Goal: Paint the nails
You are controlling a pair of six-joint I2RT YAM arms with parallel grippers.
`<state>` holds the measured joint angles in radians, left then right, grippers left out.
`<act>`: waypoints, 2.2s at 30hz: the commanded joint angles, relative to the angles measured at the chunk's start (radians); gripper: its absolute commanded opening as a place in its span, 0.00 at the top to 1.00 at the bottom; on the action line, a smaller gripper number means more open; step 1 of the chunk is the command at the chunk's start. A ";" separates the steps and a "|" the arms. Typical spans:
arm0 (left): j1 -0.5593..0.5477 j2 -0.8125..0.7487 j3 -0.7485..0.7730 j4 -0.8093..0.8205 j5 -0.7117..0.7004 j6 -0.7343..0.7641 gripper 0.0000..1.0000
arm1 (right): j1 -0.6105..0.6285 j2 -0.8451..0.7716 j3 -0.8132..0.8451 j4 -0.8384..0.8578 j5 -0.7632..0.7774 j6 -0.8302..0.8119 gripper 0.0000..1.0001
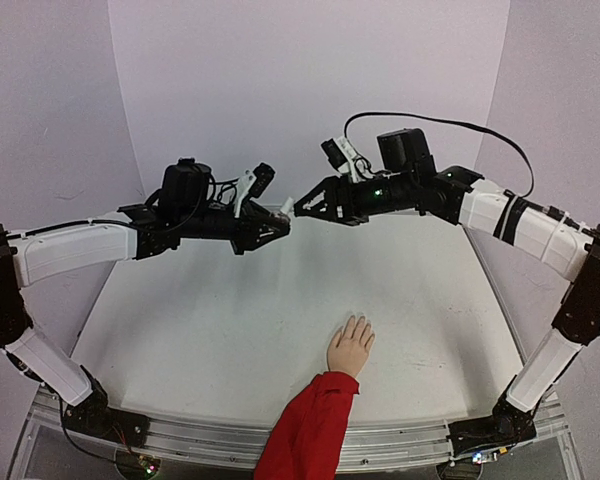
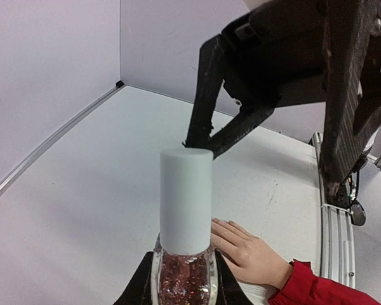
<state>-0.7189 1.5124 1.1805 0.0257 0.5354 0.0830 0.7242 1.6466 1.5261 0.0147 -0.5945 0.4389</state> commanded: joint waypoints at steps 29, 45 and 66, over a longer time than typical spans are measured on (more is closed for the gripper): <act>0.009 -0.013 0.098 -0.111 0.402 0.003 1.00 | 0.009 0.070 0.098 -0.044 -0.244 -0.255 1.00; 0.009 0.044 0.163 -0.287 0.429 0.104 1.00 | 0.009 -0.007 0.025 0.018 -0.240 -0.331 1.00; 0.009 0.046 0.156 -0.287 0.375 0.115 1.00 | 0.009 -0.060 -0.015 0.036 -0.200 -0.328 1.00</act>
<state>-0.7132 1.5608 1.2900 -0.2745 0.9123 0.1848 0.7357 1.6360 1.5150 0.0078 -0.7815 0.1226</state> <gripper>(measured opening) 0.216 0.154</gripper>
